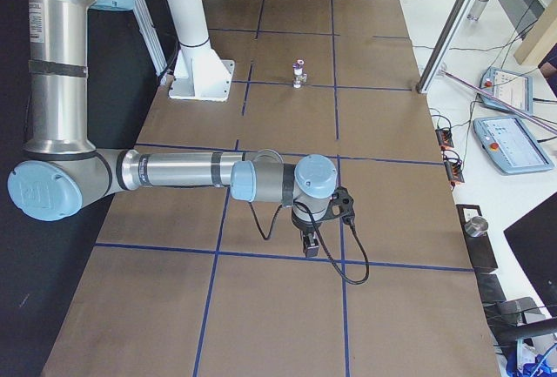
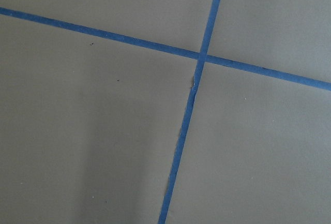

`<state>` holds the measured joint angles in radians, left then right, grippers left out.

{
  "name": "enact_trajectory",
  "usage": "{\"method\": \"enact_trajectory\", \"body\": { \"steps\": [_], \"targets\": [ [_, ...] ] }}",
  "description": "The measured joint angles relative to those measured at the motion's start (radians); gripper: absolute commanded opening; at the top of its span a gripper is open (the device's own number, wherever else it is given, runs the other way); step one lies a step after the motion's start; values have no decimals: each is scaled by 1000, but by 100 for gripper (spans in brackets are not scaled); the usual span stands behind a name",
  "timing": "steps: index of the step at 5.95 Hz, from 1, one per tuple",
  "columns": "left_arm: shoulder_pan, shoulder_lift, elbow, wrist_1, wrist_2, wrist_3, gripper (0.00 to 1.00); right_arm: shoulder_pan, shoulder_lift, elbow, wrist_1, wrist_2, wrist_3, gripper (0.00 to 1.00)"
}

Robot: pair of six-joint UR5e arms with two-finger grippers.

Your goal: Assemble PPR valve and pipe with both arms

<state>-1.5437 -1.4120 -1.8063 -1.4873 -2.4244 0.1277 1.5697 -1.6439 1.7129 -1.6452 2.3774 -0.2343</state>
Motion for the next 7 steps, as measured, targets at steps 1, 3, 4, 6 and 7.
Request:
{"method": "enact_trajectory", "body": {
  "steps": [1, 3, 4, 6, 7],
  "targets": [
    [1, 2, 6, -66, 0, -22, 100, -1, -5, 10, -2, 0, 4, 100],
    [2, 8, 35, -150, 0, -30, 100, -2, -11, 14, 0, 3, 5, 100],
    [2, 13, 40, -158, 1, -31, 100, -2, -10, 15, 2, 2, 5, 100],
    [2, 21, 40, -156, 4, -31, 100, -2, -4, 20, 6, -1, 5, 100],
    [3, 20, 37, -153, 5, -31, 100, -2, -2, 21, 7, 1, 6, 100]
  ]
}}
